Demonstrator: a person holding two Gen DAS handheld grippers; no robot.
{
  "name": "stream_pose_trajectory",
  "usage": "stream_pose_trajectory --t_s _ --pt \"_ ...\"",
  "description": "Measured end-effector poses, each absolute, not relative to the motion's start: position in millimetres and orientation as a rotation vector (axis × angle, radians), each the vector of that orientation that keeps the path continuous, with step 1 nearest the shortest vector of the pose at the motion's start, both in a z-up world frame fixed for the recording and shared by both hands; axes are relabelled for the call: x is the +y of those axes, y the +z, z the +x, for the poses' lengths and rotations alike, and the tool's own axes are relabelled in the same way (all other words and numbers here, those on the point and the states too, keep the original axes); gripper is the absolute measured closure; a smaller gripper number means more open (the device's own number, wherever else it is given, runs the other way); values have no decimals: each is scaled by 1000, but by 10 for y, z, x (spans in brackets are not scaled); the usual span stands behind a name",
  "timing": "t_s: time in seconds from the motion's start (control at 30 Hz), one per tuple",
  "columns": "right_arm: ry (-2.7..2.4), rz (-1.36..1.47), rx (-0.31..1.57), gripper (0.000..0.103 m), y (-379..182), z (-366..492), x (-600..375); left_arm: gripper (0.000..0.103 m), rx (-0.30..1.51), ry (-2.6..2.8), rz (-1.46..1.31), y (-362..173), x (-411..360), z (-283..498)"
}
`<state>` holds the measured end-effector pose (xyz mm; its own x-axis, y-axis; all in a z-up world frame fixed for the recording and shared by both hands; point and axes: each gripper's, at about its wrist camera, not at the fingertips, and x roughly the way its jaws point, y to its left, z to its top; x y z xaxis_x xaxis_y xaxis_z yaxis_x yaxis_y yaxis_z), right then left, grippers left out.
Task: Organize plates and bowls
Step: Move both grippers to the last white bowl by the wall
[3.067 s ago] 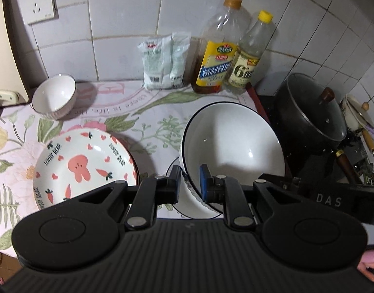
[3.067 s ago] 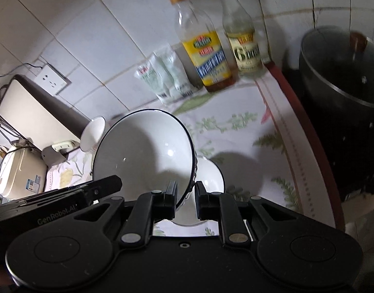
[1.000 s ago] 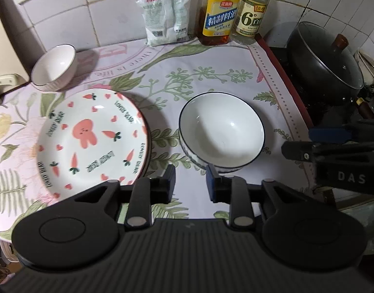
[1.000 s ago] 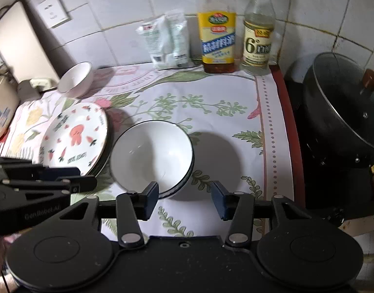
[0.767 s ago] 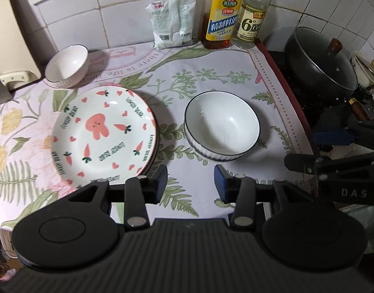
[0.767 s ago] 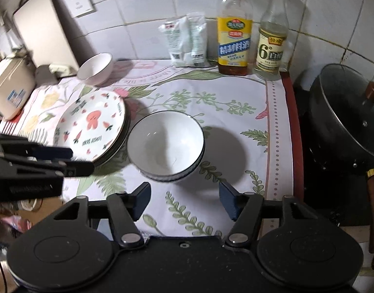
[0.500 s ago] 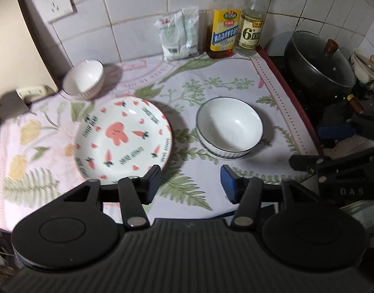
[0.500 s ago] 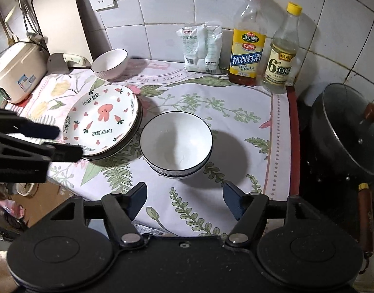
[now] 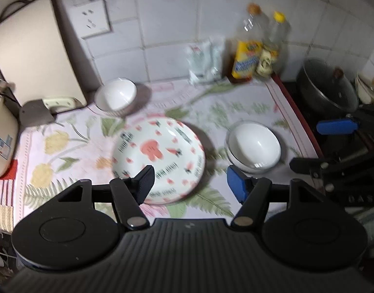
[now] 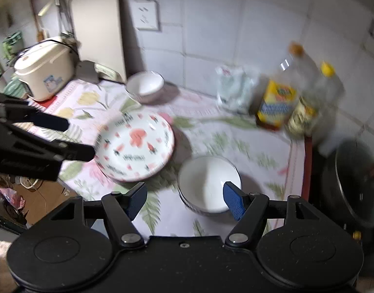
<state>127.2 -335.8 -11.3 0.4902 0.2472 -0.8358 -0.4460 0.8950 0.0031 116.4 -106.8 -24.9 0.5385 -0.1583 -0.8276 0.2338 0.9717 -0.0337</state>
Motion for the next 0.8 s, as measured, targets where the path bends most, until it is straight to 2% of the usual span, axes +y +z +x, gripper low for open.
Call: stream_pose_trajectory --t_s 0.3,0.6,0.8 --pt "502 -231 904 30 87 1579 -2809 31 940 -206 100 -148 -482 1470" --pt "537 -181 885 30 -47 1998 -2329 29 968 -174 74 -278 17 1918" --pt "548 -82 797 30 -185 2301 -2176 27 945 -156 35 -412 271 2248"
